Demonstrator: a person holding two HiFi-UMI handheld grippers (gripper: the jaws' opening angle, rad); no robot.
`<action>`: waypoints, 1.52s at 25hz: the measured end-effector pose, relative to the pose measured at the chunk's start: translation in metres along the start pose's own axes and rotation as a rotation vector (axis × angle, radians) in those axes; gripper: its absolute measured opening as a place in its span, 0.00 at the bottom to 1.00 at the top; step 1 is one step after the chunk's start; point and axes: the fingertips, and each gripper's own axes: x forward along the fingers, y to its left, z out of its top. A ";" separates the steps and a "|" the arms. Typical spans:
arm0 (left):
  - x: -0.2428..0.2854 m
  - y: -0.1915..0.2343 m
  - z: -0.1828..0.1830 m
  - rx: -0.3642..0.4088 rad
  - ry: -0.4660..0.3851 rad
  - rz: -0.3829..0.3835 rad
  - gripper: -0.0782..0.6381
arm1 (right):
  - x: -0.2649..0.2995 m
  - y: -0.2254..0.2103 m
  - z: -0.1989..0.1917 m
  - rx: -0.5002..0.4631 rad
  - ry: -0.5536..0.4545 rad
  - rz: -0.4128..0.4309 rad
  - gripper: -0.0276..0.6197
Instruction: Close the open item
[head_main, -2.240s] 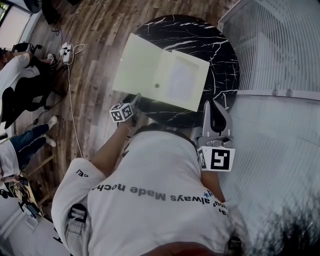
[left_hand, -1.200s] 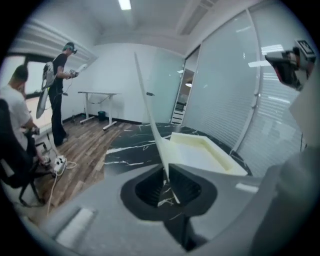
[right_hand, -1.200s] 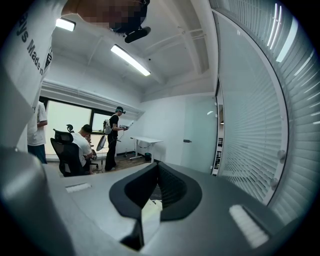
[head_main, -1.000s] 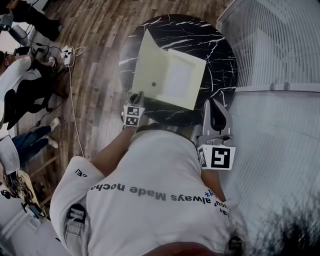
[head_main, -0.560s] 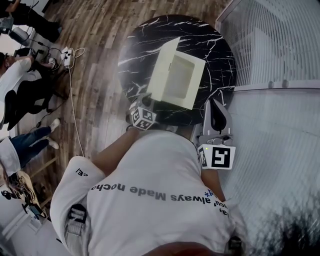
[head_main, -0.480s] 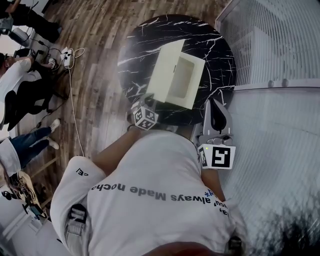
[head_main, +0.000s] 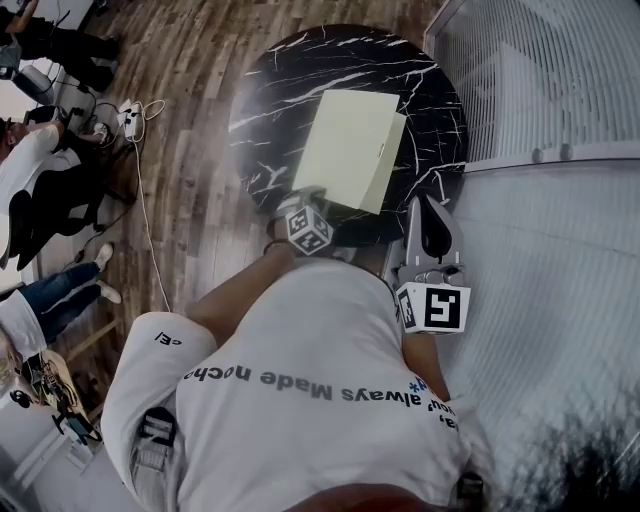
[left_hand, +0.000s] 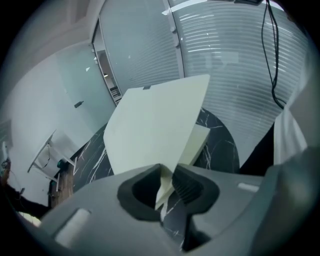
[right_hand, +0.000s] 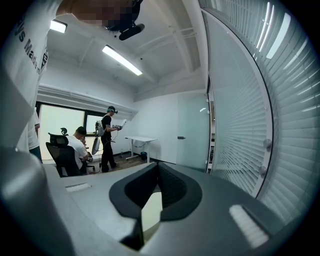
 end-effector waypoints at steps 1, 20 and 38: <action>0.003 -0.003 0.001 0.012 0.008 -0.009 0.21 | -0.001 -0.002 -0.002 0.003 0.003 -0.003 0.05; 0.044 -0.037 -0.005 0.260 0.175 -0.130 0.23 | 0.006 -0.036 -0.052 0.089 0.105 -0.040 0.05; 0.049 -0.035 -0.003 0.291 0.186 -0.207 0.24 | 0.216 -0.058 -0.297 -0.171 0.590 0.116 0.07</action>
